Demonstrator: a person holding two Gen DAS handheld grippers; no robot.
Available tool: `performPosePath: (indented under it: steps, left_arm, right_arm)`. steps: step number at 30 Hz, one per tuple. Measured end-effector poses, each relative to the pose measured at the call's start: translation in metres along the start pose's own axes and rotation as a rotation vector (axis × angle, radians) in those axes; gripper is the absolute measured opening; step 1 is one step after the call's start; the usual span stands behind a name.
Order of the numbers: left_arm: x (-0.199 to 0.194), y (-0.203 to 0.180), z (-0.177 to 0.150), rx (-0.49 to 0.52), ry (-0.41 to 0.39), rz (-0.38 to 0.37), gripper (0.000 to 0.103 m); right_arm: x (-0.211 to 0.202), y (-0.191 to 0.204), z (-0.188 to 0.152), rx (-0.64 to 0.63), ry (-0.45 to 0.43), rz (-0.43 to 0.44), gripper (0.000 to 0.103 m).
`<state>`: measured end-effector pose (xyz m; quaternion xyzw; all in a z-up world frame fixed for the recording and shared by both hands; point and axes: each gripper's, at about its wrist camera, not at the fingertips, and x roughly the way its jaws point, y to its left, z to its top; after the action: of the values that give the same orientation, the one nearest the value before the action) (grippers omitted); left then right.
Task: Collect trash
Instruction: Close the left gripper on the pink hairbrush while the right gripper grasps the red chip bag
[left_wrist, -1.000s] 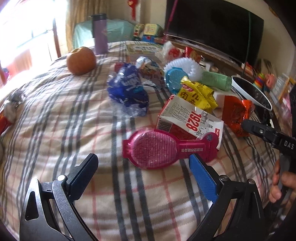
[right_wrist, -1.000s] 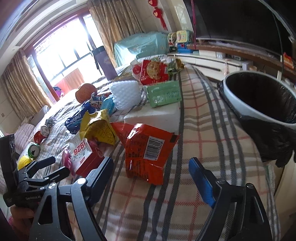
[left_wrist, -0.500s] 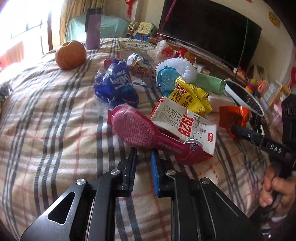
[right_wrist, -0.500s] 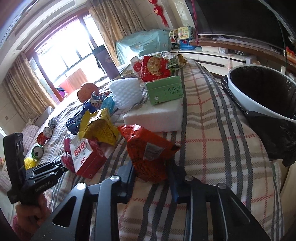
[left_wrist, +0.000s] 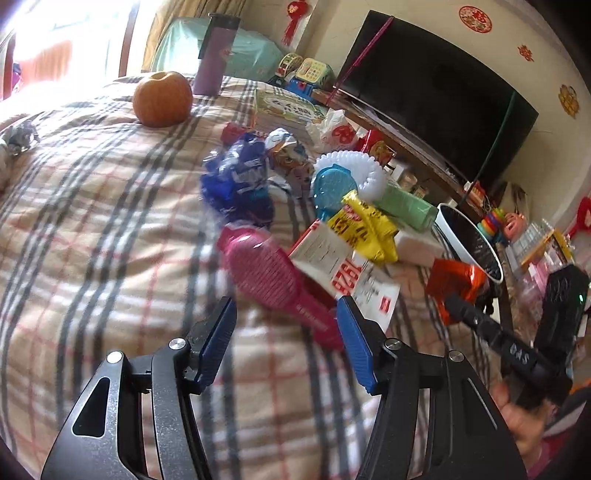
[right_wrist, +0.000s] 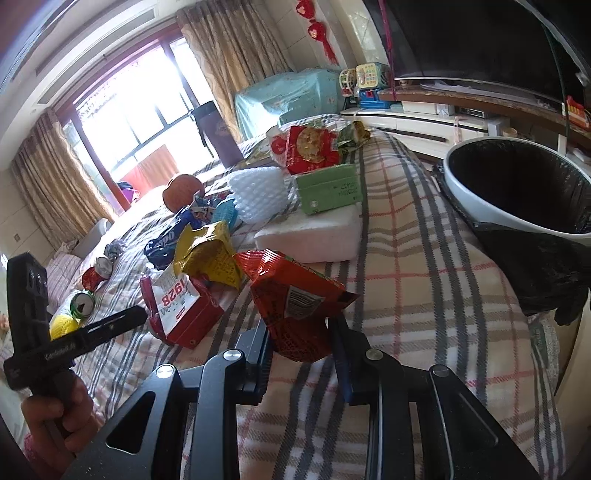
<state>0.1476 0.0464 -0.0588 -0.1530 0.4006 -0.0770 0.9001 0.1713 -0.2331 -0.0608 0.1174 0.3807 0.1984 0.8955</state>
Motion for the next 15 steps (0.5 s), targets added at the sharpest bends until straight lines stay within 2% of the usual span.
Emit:
performPosePath:
  steps: [5, 9, 10, 12, 14, 15]
  left_arm:
    - [0.009, 0.004, 0.002, -0.033, -0.004, 0.029, 0.060]
    - [0.009, 0.014, -0.011, -0.005, 0.029, 0.078, 0.031]
    - [0.007, 0.016, -0.013, -0.001, 0.023, 0.082, 0.028]
    - [0.003, 0.020, -0.013, -0.023, 0.029, 0.067, 0.028]
    - [0.002, 0.023, -0.011, -0.055, 0.037, 0.048, 0.036]
    - [0.003, 0.024, -0.008, -0.074, 0.037, 0.035, 0.054]
  right_arm:
    - [-0.001, -0.005, -0.002, 0.014, 0.008, -0.004, 0.029]
    - [-0.001, -0.003, -0.002, 0.004, 0.006, 0.007, 0.029]
    - [-0.001, -0.002, -0.002, -0.001, 0.006, 0.010, 0.029]
    - [0.000, 0.000, -0.001, -0.007, 0.009, 0.015, 0.029]
    - [0.000, 0.001, -0.001, -0.010, 0.011, 0.021, 0.029]
    - [0.001, 0.001, 0.000, -0.011, 0.013, 0.024, 0.029]
